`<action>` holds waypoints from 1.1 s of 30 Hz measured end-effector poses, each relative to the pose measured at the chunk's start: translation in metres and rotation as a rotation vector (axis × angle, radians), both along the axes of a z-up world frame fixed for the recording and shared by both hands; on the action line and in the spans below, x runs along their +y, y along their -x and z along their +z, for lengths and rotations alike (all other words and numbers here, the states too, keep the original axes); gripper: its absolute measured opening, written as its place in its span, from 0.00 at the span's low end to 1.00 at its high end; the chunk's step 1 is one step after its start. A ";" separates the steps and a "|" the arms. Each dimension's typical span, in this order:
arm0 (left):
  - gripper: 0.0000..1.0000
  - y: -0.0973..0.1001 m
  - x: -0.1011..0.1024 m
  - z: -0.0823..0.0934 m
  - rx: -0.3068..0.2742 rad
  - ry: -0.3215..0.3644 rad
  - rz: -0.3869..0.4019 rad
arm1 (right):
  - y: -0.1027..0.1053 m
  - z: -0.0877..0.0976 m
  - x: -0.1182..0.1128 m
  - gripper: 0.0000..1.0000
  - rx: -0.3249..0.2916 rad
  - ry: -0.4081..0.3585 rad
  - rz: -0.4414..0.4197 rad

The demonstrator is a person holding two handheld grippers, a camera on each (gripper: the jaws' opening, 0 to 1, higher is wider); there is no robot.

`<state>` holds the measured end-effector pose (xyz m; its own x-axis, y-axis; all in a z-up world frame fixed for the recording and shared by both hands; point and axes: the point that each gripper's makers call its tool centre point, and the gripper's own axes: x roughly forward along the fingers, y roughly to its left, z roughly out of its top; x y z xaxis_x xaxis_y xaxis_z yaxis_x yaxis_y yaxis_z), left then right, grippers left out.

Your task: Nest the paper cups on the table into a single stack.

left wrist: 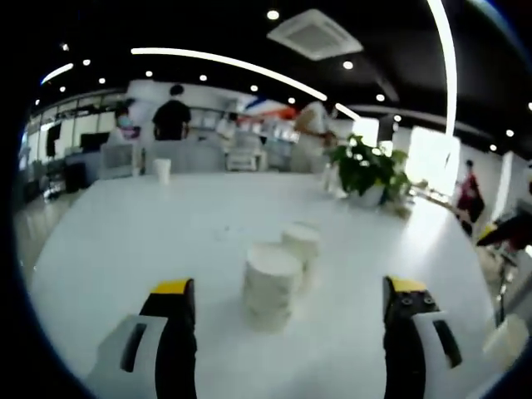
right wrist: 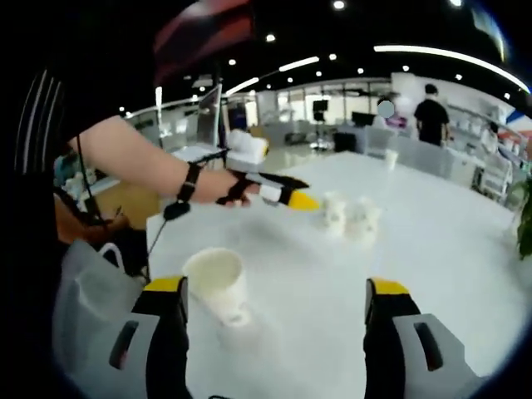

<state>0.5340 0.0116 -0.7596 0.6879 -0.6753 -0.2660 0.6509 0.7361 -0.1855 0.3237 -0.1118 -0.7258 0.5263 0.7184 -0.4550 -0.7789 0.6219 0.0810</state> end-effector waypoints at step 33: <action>0.67 -0.038 -0.016 -0.028 -0.046 -0.012 -0.064 | -0.003 -0.020 -0.006 0.82 0.068 -0.014 -0.038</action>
